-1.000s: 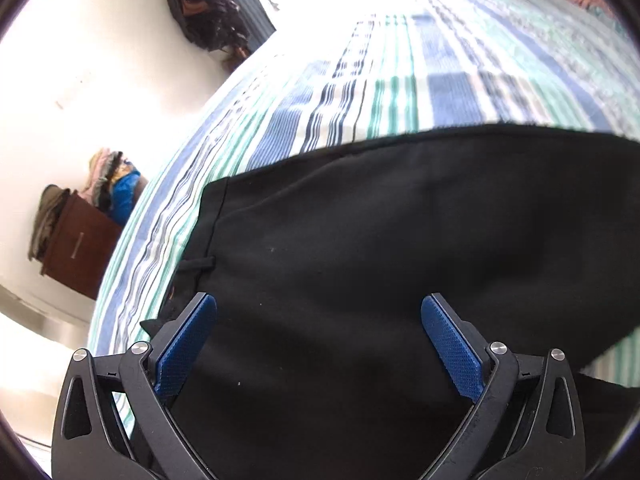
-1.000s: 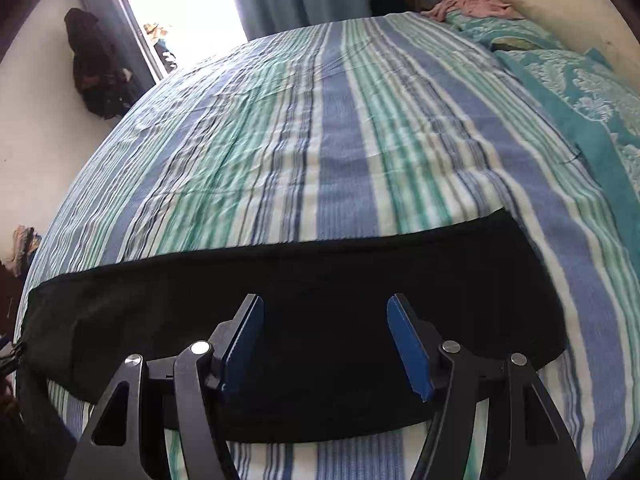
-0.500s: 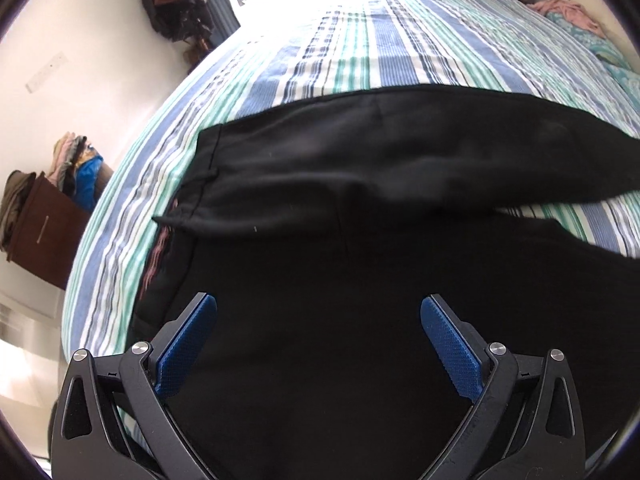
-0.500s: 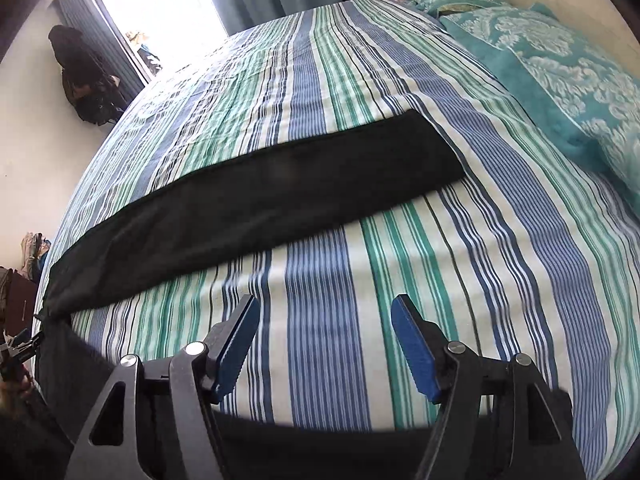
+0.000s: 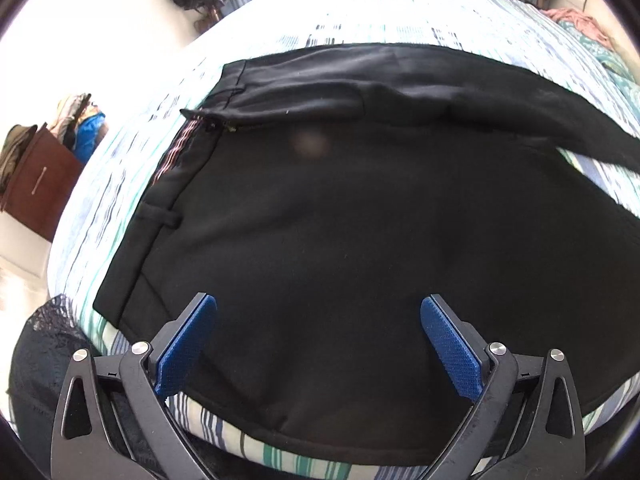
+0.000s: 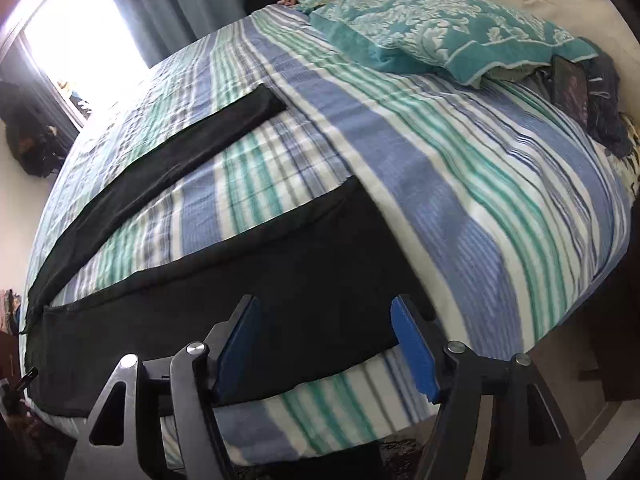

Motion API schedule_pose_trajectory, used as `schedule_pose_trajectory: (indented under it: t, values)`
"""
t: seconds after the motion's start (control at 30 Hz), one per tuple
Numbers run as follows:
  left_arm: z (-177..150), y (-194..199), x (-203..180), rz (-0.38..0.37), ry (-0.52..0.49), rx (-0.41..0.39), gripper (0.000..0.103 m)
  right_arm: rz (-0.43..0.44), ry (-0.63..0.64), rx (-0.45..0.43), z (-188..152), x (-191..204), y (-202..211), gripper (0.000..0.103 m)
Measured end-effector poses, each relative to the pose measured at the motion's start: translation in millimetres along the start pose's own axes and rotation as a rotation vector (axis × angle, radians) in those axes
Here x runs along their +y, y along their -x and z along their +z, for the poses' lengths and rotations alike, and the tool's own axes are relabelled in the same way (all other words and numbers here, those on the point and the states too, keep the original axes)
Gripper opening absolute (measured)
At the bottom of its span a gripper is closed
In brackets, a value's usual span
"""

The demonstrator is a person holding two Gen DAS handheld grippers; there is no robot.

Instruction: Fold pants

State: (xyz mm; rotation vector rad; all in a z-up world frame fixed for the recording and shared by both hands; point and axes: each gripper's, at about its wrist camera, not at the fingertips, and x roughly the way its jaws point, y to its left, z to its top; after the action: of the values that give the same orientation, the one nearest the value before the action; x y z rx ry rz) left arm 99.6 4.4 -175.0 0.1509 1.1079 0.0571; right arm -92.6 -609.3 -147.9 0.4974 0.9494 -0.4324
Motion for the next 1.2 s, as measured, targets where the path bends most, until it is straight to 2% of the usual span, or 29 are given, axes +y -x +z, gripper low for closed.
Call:
schedule_pose_trajectory:
  t: [0.1,0.2,0.3,0.4,0.5,0.57,0.63,0.77,0.87,1.0,1.2]
  values:
    - [-9,-3,8,-0.027,0.034,-0.021,0.103,0.092,0.021,0.011,-19,46,2,0.069]
    - [-10,-3,8,-0.031,0.023,-0.016,0.103,0.177,0.050,0.016,-48,102,-4,0.069]
    - [-16,-5,9,-0.046,0.025,-0.023,0.103,0.225,0.097,0.001,-75,158,-19,0.069]
    - [-19,-5,11,-0.050,0.022,-0.034,0.103,0.206,0.138,-0.007,-101,199,-35,0.069]
    - [-19,-9,15,-0.062,0.030,-0.046,0.103,0.090,0.251,0.017,-117,226,-50,0.070]
    - [-22,-7,15,-0.067,0.028,-0.057,0.103,0.056,0.309,0.019,-125,232,-52,0.078]
    - [-21,-7,15,-0.067,0.027,-0.055,0.103,0.036,0.319,0.022,-128,229,-54,0.082]
    - [-13,-4,18,-0.086,0.016,-0.018,0.102,0.046,0.311,0.025,-130,222,-58,0.094]
    - [-1,10,21,-0.124,0.023,-0.073,0.102,0.077,0.297,0.037,-131,222,-62,0.103]
    - [40,19,18,-0.157,0.022,-0.135,0.102,0.083,0.268,0.038,-131,220,-63,0.103]
    - [118,10,20,-0.157,0.089,-0.181,0.102,0.081,0.261,0.050,-130,222,-64,0.103]
